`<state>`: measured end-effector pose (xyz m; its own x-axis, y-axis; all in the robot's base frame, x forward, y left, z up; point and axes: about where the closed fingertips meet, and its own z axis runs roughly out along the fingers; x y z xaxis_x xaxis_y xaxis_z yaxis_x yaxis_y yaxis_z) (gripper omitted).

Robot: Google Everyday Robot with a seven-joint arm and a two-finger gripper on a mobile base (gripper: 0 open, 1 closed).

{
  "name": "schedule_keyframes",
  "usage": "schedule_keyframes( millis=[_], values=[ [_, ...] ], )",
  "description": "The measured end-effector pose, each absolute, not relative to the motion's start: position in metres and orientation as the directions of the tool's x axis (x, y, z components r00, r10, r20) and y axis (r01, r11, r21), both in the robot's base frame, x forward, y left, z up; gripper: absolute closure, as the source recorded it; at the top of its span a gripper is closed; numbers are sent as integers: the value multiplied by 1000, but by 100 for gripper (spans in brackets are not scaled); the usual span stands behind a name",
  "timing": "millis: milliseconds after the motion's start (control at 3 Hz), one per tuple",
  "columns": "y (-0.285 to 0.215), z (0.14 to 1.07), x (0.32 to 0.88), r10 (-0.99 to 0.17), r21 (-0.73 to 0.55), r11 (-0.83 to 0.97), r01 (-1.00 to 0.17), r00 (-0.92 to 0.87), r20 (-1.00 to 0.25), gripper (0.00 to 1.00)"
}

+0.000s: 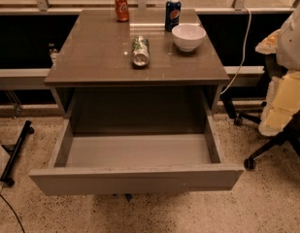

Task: Place green can into top drawer

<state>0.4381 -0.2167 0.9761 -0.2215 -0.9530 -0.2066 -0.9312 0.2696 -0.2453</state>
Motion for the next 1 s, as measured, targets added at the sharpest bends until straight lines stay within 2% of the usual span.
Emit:
schedule_keyframes(
  millis=[333,1000],
  values=[
    [-217,976,438,-953,-245,270,-931,-222,-207,0],
    [-183,958,481,-909,-238,326,-915,-234,-345,0]
  ],
)
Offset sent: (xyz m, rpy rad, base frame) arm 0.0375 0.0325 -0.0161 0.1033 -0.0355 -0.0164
